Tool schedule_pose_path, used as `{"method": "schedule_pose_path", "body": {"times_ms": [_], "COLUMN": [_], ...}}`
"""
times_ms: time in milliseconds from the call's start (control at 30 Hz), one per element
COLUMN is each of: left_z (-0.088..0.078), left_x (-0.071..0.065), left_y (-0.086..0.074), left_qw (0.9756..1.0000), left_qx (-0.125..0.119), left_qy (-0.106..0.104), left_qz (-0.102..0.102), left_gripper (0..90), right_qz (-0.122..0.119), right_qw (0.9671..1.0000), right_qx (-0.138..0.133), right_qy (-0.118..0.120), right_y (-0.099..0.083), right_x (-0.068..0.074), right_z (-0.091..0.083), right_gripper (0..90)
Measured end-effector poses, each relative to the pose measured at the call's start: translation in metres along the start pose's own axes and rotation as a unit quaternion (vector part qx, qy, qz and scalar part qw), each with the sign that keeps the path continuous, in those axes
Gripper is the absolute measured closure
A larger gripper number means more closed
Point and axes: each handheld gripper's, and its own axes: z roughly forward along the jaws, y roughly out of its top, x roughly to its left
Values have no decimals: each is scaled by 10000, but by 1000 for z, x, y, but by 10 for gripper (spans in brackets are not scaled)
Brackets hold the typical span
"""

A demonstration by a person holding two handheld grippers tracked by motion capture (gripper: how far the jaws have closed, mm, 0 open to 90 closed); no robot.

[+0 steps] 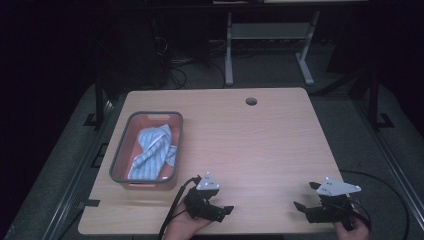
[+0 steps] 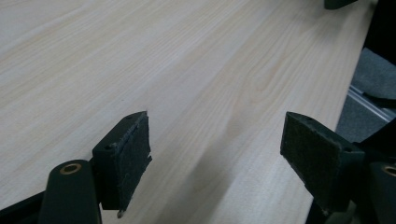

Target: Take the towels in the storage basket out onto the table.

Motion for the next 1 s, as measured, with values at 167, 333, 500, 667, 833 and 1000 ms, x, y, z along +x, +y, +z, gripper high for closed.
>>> {"method": "schedule_pose_path", "body": {"times_ms": [167,333,500,667,833,1000], "left_z": [1,1,2,0,-3,-1], "left_x": [3,4,4,5,9,10], "left_y": [0,1,5,12,22,32], "left_qw": [10000,10000,9999,9998,9998,9995], "left_qx": [31,12,35,-42,-69,48], "left_qy": [-19,-73,-104,-175,-149,-290], "left_qz": [-13,-49,-21,-101,-96,-83], "left_gripper": [237,238,241,251,247,237], "right_qz": [13,37,48,73,75,131], "right_qw": [10000,10000,10000,9999,9999,9998], "right_qx": [2,-3,9,-24,-17,-77], "right_qy": [0,-20,-76,-72,-76,-115], "right_y": [-1,-1,-2,-1,-1,-2], "right_x": [-2,-3,-6,-7,-7,-7], "right_z": [0,0,-1,-2,-2,-3], "right_gripper": [139,139,139,139,139,139]}}
